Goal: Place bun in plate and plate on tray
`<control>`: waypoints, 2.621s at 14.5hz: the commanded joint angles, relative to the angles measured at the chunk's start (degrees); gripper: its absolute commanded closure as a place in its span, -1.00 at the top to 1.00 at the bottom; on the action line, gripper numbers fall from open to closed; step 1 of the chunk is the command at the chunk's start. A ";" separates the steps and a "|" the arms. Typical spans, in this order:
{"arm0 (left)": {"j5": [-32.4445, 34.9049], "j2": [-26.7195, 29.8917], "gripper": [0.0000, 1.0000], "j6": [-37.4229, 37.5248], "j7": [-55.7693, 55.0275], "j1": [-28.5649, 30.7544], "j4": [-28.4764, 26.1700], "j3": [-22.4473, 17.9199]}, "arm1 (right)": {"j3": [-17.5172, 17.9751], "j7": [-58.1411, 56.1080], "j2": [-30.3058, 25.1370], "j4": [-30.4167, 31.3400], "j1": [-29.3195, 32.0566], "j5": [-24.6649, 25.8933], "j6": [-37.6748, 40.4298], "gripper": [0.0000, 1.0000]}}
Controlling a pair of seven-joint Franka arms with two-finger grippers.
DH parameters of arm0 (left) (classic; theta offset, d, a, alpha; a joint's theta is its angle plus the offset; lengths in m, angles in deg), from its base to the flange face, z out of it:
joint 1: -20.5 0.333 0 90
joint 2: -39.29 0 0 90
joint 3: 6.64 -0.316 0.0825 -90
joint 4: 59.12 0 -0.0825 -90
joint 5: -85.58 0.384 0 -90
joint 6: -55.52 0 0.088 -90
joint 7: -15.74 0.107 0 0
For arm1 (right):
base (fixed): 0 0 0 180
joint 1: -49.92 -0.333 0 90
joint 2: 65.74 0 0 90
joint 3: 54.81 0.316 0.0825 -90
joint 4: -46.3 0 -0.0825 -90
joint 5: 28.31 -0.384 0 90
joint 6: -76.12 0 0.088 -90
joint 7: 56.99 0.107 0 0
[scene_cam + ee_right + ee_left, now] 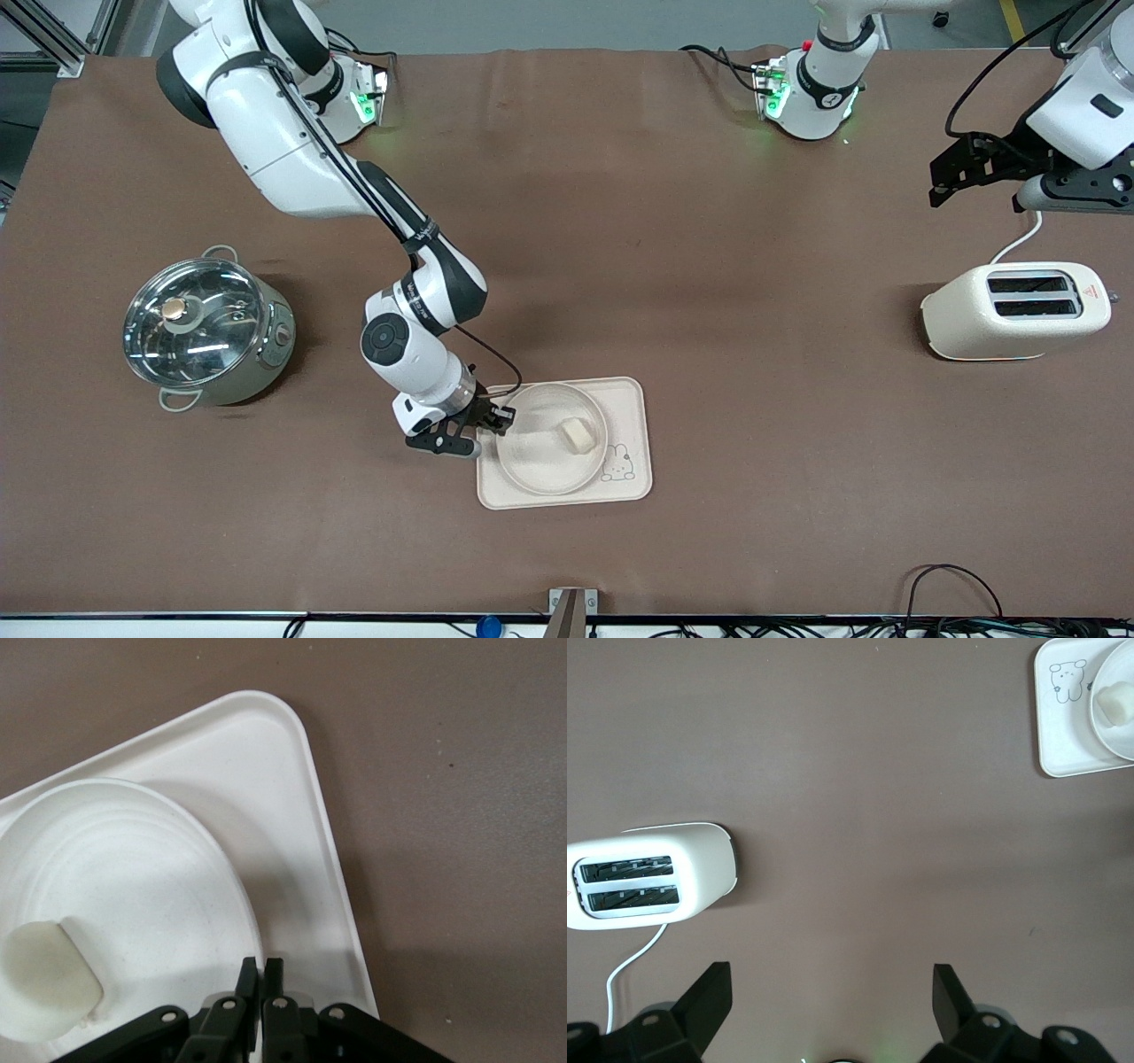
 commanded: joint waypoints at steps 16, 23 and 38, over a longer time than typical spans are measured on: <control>0.45 0.55 1.00 -0.66 1.13 0.50 -0.75 0.27 | 3.92 -0.43 -17.06 2.38 11.33 1.50 15.82 1.00; 0.54 0.73 1.00 -0.66 1.13 0.59 -0.31 0.10 | -10.12 -19.46 -35.00 2.64 15.91 1.50 40.89 1.00; 1.16 -1.12 1.00 0.40 0.51 0.42 3.38 -0.17 | -16.39 -22.95 -53.39 6.67 16.00 3.34 55.00 1.00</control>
